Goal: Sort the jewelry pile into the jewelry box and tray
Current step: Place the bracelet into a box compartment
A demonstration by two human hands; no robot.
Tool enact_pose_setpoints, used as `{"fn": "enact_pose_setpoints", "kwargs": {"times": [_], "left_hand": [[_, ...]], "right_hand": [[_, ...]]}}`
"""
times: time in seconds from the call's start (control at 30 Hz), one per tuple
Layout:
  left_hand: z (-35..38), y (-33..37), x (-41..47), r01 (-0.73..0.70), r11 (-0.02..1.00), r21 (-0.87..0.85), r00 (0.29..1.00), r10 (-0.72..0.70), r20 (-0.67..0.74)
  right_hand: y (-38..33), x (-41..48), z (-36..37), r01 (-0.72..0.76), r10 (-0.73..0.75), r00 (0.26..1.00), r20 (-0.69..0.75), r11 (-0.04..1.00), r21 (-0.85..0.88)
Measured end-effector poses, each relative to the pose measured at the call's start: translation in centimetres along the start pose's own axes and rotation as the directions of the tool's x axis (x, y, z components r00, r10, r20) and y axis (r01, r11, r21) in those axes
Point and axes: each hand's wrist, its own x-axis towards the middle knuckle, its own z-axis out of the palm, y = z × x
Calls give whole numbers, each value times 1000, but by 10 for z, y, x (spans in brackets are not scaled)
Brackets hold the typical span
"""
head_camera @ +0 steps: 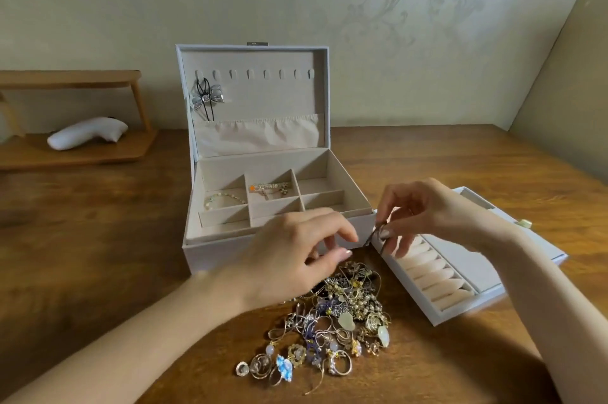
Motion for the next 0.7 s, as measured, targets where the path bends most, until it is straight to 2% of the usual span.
{"fn": "enact_pose_setpoints", "kwargs": {"times": [0.07,0.1,0.17,0.2,0.3,0.43,0.7], "left_hand": [[16,10,5,152,988,-3,985,-152,80],[23,14,8,247,967,-64,966,-240,97],[35,16,11,382,880,-282,924,-364,116],[37,16,11,399,840,-367,916,-387,111],[34,10,9,380,820,-428,912,-410,23],[27,5,7,332,826,-455,905,-415,-93],[26,8,0,299,847,-439,927,-367,-78]], "right_hand": [[2,1,3,25,-25,1000,4,996,89],[4,2,6,35,-35,999,2,992,121],[8,2,9,49,-49,999,-5,984,172],[10,3,10,60,-59,998,-14,980,187],[13,4,10,117,-106,993,-57,968,221],[14,4,12,135,-129,991,-39,945,299],[17,2,16,105,-105,994,-19,930,352]]}}
